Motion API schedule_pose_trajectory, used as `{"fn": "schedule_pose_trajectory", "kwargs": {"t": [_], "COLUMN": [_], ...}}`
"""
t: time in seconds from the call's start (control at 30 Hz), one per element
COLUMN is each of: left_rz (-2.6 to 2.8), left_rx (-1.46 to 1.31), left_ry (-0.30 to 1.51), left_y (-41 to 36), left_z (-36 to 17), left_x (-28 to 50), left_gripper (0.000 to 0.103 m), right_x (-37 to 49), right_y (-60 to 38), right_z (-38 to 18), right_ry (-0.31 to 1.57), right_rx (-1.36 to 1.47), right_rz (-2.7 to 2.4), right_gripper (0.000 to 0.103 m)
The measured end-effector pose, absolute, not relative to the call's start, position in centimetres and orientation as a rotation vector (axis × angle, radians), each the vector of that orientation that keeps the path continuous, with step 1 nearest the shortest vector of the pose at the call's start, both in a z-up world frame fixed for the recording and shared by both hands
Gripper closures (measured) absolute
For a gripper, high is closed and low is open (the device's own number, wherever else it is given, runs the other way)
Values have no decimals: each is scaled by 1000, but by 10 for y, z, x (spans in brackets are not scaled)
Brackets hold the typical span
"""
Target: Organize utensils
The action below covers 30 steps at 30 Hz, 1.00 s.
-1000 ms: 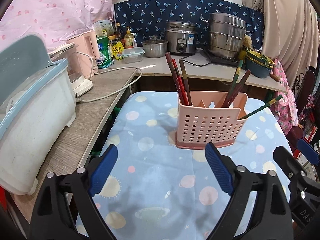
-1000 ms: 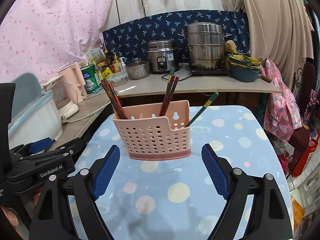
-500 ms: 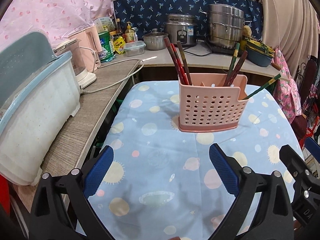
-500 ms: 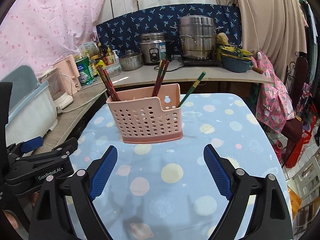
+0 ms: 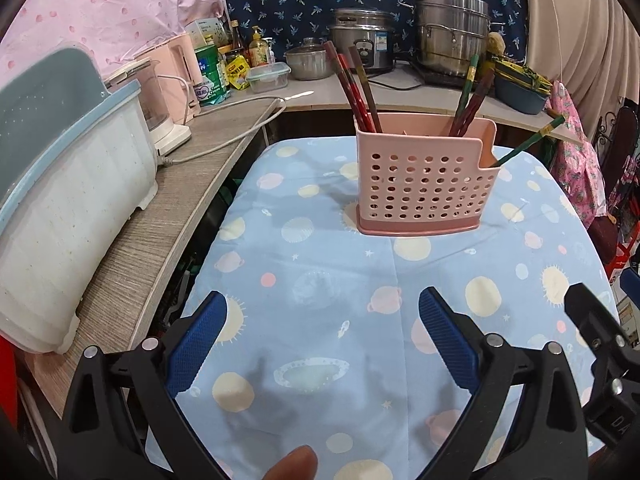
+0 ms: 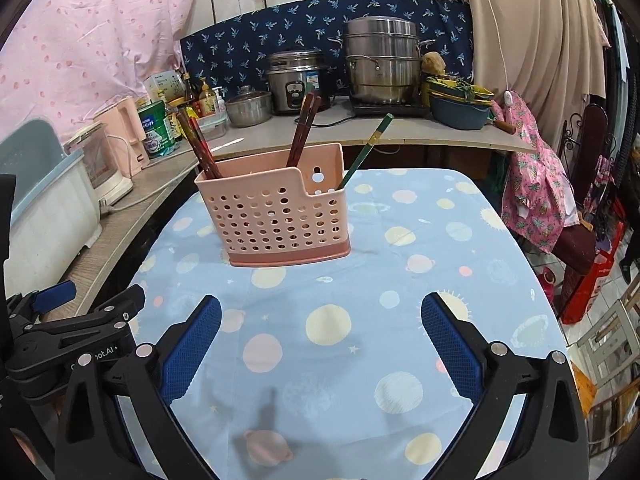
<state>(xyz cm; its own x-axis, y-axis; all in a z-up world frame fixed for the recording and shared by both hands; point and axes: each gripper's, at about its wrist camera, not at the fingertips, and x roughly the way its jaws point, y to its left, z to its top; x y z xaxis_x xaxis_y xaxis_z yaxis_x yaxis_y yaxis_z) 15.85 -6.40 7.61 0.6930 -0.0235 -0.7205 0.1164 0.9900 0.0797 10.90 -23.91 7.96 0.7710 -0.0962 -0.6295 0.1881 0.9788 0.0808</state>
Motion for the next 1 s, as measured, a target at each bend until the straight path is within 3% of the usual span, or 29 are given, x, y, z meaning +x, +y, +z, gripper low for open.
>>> {"fn": "schedule_pose_trajectory", "kwargs": {"t": [1.0], "left_rz": [-74], "left_rx": [142], "left_ry": [831], "left_y": [-70], "left_z": [63], "left_x": [169], "left_gripper": [11], "right_x": [123], "right_y": [-236], "right_z": [65], "right_ry": [710], "right_rx": [133], "right_rz": [-154], "right_gripper": [6]}}
